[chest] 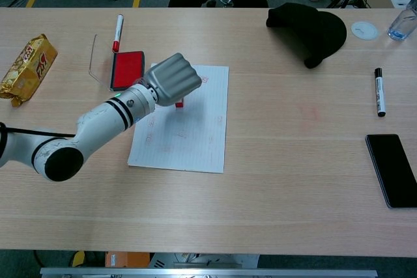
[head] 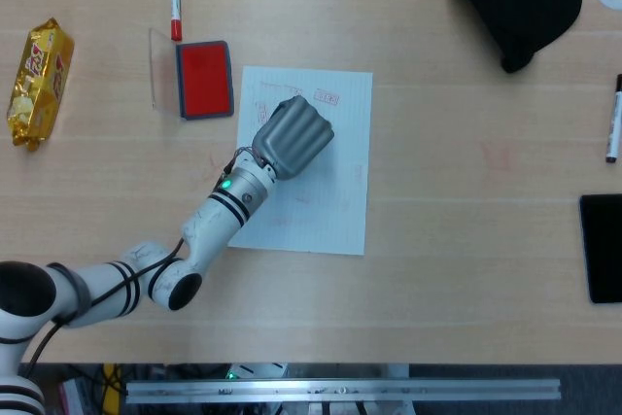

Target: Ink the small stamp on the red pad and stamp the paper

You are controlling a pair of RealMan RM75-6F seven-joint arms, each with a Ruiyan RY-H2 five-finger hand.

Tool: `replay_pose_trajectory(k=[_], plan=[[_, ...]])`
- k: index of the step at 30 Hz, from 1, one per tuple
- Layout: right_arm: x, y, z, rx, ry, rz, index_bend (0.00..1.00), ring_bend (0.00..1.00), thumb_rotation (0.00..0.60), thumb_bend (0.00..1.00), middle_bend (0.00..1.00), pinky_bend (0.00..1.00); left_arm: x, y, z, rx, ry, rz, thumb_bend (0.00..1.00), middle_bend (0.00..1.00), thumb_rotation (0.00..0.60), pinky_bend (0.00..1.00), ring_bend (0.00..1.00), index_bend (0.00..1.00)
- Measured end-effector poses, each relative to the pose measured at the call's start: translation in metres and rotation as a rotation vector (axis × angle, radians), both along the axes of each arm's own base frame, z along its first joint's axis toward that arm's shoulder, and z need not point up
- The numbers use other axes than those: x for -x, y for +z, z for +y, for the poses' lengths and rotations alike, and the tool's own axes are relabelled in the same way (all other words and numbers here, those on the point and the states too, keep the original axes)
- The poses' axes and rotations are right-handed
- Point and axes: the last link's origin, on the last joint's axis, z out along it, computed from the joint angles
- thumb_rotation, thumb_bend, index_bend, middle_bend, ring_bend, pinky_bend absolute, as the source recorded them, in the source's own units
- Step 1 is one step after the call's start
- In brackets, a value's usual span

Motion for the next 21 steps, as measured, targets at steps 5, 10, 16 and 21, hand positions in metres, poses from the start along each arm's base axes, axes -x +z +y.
replay_pose_trajectory(k=[5,10,16,21], plan=[[0.0003,0.0001,0.0011,0.002,-0.004,0.001,0.3,0.34,0.6,0.05,0.38,0.48,0.0005,-0.0031,-0.0012,0.006,-0.005,0.005,0.3,1.0,0.6,1.0,1.0,0.66],[0.0014,-0.0002,0.0016,0.002,-0.008,-0.001,0.3,0.34,0.6,0.05,0.38,0.48,-0.0004,-0.0041,-0.0007,0.008,-0.008,0.009,0.3,1.0,0.6,1.0,1.0,0.66],[0.0029,-0.0001,0.0019,0.004,-0.012,-0.001,0.3,0.34,0.6,0.05,0.38,0.48,-0.0014,-0.0048,0.0018,0.005,-0.006,0.021,0.3,1.0,0.6,1.0,1.0,0.66],[0.0039,-0.0001,0.0019,0.004,-0.015,-0.002,0.3,0.34,0.6,0.05,0.38,0.48,-0.0021,-0.0039,0.0041,0.0,-0.004,0.029,0.3,1.0,0.6,1.0,1.0,0.66]])
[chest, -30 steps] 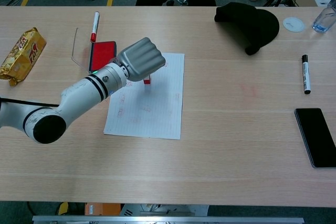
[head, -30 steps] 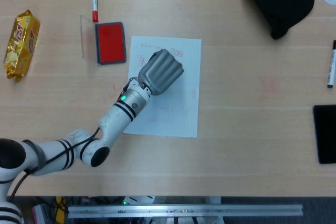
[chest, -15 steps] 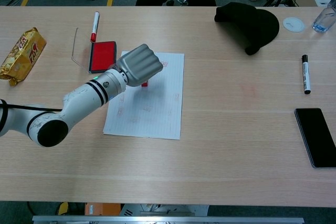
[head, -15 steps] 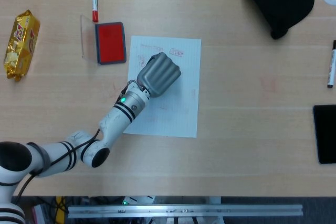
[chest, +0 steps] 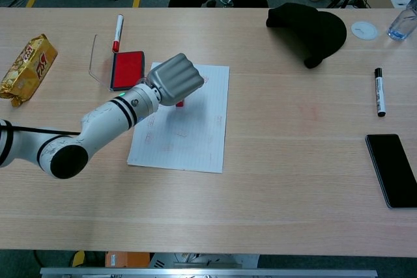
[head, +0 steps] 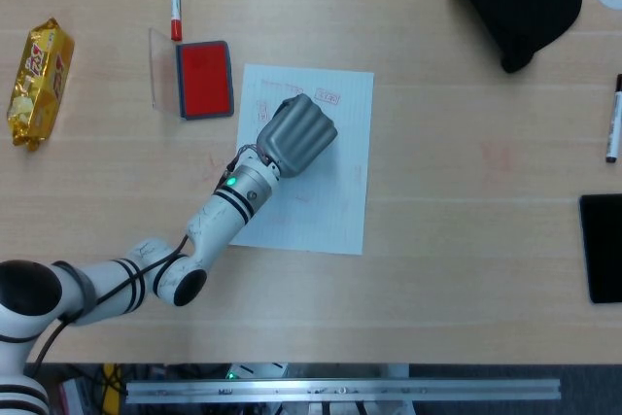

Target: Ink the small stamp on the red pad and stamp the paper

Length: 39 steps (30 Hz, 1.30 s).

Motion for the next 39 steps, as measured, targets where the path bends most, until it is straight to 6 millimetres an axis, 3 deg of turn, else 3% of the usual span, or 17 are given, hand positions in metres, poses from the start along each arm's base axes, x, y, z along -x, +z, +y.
replay_pose_trajectory(k=[11,20,26,30,39], plan=[[0.0,0.001,0.0,0.002,0.006,-0.002,0.3,0.34,0.6,0.05,0.38,0.48,0.0,0.009,0.001,-0.016,0.01,-0.025,0.29,1.0,0.6,1.0,1.0,0.66],[-0.002,0.0,-0.001,0.002,0.018,-0.01,0.3,0.34,0.6,0.05,0.38,0.48,0.0,0.046,0.006,-0.065,0.03,-0.116,0.3,1.0,0.6,1.0,1.0,0.65],[-0.004,-0.001,-0.004,-0.003,0.03,-0.014,0.3,0.34,0.6,0.05,0.38,0.48,0.017,0.075,0.001,-0.102,0.061,-0.154,0.3,1.0,0.6,1.0,1.0,0.65],[-0.005,-0.004,-0.007,-0.012,0.039,-0.018,0.3,0.34,0.6,0.05,0.38,0.48,0.034,0.089,-0.012,-0.105,0.067,-0.151,0.29,1.0,0.6,1.0,1.0,0.65],[-0.009,-0.009,-0.012,-0.032,0.058,-0.025,0.3,0.34,0.6,0.05,0.38,0.48,0.067,0.103,-0.04,-0.106,0.084,-0.149,0.29,1.0,0.6,1.0,1.0,0.64]])
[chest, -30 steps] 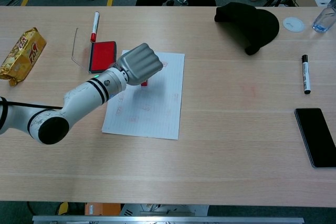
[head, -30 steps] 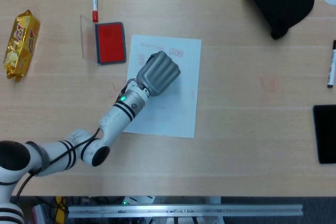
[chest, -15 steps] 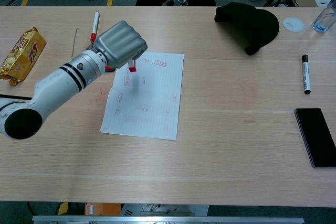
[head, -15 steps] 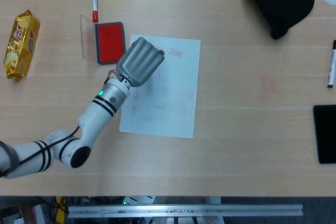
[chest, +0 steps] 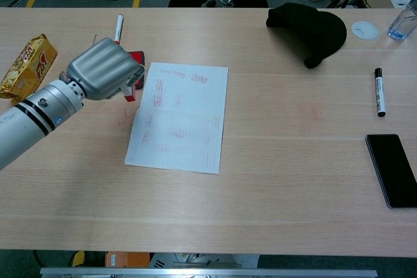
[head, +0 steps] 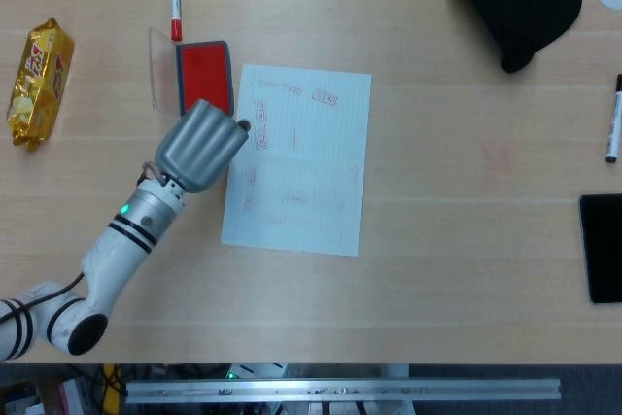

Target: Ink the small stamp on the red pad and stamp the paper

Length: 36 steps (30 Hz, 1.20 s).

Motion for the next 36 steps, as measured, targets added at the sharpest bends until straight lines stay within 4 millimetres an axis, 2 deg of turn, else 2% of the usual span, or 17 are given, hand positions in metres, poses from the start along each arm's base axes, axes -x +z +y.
replay_pose_trajectory(k=[12,21,28,36], plan=[[-0.001,0.002,0.003,0.004,0.003,0.001,0.3,0.34,0.6,0.05,0.38,0.48,0.045,0.001,-0.005,-0.033,0.081,0.036,0.29,1.0,0.6,1.0,1.0,0.64],[-0.006,0.0,0.002,-0.002,0.014,0.005,0.3,0.34,0.6,0.05,0.38,0.48,0.07,-0.006,-0.01,-0.034,0.138,0.042,0.29,1.0,0.6,1.0,1.0,0.63],[-0.007,0.001,0.003,0.0,0.014,0.009,0.3,0.34,0.6,0.05,0.38,0.48,0.077,-0.011,-0.011,-0.027,0.168,0.029,0.29,1.0,0.6,1.0,1.0,0.62],[-0.007,0.002,0.004,0.003,0.012,0.01,0.3,0.34,0.6,0.05,0.38,0.48,0.077,-0.012,-0.012,-0.029,0.171,0.017,0.29,1.0,0.6,1.0,1.0,0.54]])
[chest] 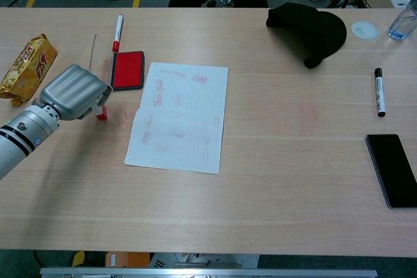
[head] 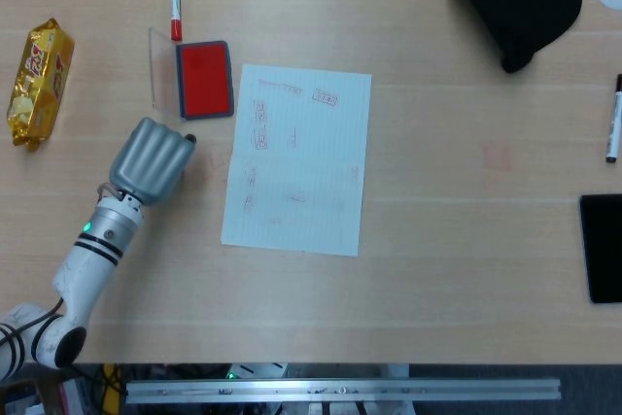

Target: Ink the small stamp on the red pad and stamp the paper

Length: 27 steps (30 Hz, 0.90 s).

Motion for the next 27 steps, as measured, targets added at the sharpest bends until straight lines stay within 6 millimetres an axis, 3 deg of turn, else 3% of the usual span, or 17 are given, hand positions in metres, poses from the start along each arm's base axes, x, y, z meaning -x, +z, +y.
replay_pose_trajectory(k=[16,22,27], plan=[[0.0,0.004,0.001,0.013,0.005,-0.002,0.3,0.34,0.6,0.05,0.38,0.48,0.001,0.009,-0.005,-0.015,0.016,-0.018,0.29,1.0,0.6,1.0,1.0,0.35],[-0.001,0.009,-0.003,0.027,0.014,-0.001,0.3,0.34,0.6,0.05,0.38,0.48,-0.003,0.04,-0.007,-0.065,0.047,-0.093,0.29,0.94,0.6,1.0,0.98,0.33],[-0.005,0.01,-0.01,0.024,0.028,-0.004,0.3,0.34,0.6,0.05,0.38,0.48,-0.003,0.082,-0.007,-0.136,0.122,-0.205,0.29,0.83,0.6,1.0,0.87,0.32]])
